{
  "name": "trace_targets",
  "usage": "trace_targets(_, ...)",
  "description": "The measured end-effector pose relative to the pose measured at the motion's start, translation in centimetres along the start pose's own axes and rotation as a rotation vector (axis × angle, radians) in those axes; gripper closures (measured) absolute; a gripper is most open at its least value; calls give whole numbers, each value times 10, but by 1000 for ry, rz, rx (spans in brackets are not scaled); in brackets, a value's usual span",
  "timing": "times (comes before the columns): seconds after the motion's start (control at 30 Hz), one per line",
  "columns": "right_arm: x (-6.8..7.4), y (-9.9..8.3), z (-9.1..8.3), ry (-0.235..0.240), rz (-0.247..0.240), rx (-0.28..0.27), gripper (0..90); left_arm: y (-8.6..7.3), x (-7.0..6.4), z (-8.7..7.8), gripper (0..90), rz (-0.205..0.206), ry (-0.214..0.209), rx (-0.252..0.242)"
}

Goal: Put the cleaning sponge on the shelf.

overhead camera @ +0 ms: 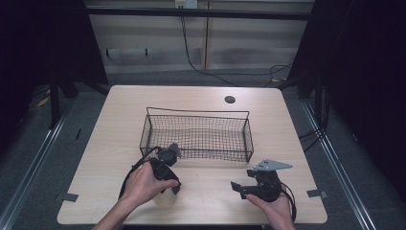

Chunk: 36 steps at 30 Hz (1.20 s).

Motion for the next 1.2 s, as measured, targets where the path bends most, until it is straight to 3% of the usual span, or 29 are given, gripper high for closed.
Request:
trace_targets(0.33, 0, 0, 1, -1, 0, 5, 205, 0, 1, 4, 269, 21, -8, 22)
trace_targets(0.57, 0, 0, 1, -1, 1, 5, 206, -2, 2, 4, 277, 43, -52, 29)
trace_targets(0.83, 0, 0, 1, 0, 0, 4, 207, -3, 5, 2, 280, 67, -43, 39)
trace_targets(0.9, 0, 0, 1, 0, 3, 6, 207, -3, 4, -1, 280, 97, -56, 41)
trace_targets(1.2, 0, 0, 1, 1, 1, 8, 207, -3, 4, -12, 280, 117, -56, 19)
Point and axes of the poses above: each handheld gripper's, and its own axes: z roughly forward along the jaws, y roughly out of its top, x roughly to its left, the point moved 5 cm from there along z, roughly forward along the jaws, and after that the axes turned 5 degrees about z, right-handed, at the moved point
